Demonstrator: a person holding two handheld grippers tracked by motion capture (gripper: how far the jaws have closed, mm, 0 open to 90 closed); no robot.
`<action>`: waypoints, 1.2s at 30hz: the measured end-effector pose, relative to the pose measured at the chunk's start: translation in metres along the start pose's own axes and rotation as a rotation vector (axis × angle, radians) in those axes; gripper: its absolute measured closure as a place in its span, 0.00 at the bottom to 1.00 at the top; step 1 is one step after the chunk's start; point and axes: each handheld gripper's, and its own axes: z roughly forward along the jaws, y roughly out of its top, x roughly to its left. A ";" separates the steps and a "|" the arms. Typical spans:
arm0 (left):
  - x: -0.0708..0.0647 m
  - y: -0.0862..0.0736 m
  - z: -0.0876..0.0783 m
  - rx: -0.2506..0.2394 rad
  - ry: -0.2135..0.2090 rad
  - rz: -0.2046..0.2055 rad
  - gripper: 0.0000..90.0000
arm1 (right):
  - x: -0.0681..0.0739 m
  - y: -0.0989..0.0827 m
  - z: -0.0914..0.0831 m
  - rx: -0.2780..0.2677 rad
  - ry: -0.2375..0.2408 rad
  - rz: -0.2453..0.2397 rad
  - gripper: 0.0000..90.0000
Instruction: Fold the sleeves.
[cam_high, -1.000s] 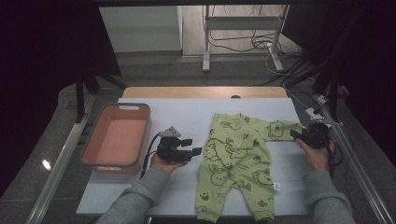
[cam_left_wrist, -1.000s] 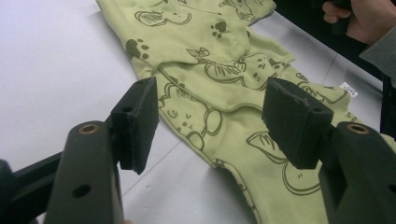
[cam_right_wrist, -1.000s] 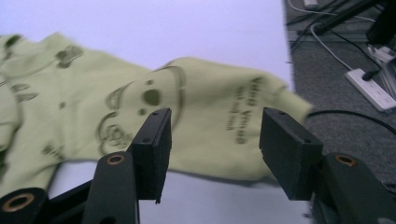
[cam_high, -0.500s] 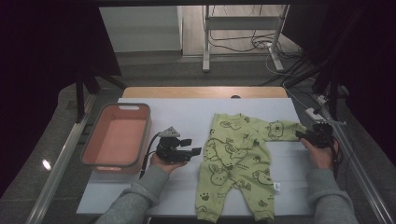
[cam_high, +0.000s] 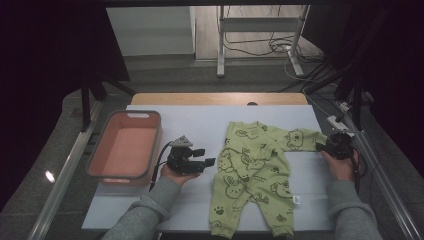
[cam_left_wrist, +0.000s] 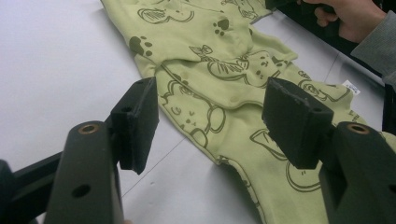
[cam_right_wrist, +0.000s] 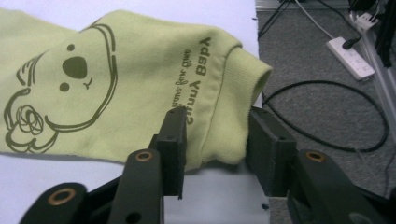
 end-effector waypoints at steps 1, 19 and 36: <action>0.000 0.000 0.000 0.000 0.000 0.000 0.41 | 0.001 0.000 0.000 0.002 0.005 -0.003 0.73; 0.002 0.000 0.000 -0.004 -0.004 -0.005 0.41 | 0.015 0.010 -0.020 -0.109 0.105 -0.008 0.88; 0.002 0.000 0.000 -0.002 -0.003 -0.010 0.39 | 0.072 0.025 -0.039 -0.185 0.273 -0.115 0.88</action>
